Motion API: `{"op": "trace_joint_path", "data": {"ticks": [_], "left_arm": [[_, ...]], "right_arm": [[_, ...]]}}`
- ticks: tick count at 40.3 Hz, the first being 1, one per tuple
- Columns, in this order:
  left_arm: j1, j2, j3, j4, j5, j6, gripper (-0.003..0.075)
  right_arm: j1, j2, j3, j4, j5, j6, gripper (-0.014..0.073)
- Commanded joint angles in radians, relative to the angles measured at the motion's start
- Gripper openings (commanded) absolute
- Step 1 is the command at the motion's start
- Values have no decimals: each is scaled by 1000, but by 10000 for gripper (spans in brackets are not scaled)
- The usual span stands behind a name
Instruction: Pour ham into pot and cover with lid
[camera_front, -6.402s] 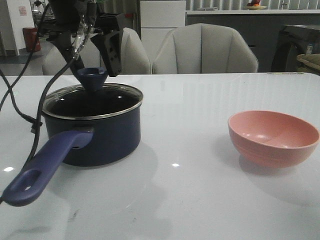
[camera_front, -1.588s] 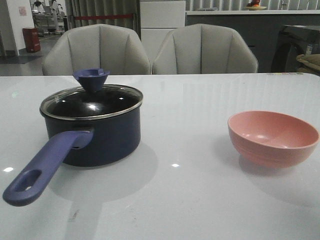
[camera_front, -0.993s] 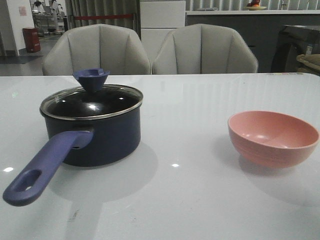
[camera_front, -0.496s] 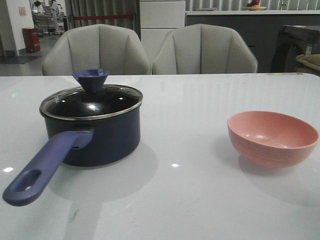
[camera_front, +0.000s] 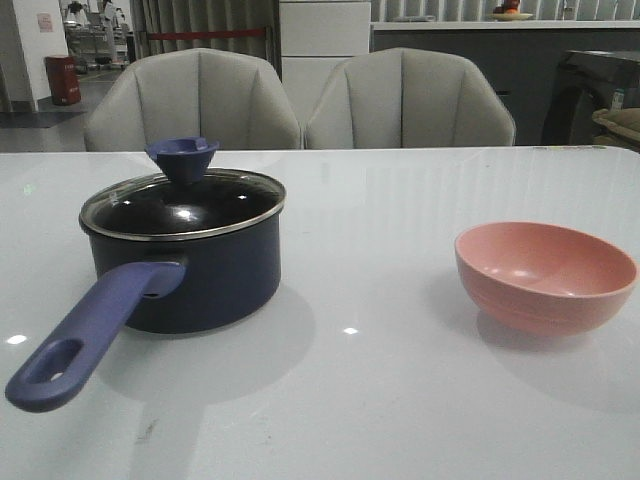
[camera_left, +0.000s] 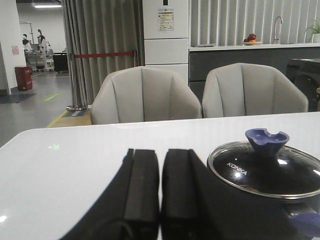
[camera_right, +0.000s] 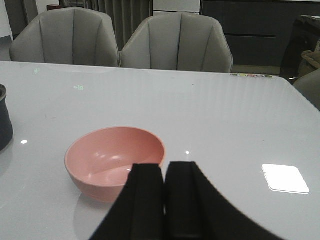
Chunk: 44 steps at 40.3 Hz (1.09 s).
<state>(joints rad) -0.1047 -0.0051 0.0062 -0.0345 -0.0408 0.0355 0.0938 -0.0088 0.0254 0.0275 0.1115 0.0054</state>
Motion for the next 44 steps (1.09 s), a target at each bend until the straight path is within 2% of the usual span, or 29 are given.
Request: {"op": "trace_joint_path", "data": {"ticks": [1, 44], "left_arm": [[-7, -21, 31, -1, -73, -7, 114], [-7, -21, 31, -1, -73, -7, 114]], "right_arm": [[-4, -20, 10, -14, -83, 3, 148], [-4, -20, 10, -13, -72, 3, 148]]}}
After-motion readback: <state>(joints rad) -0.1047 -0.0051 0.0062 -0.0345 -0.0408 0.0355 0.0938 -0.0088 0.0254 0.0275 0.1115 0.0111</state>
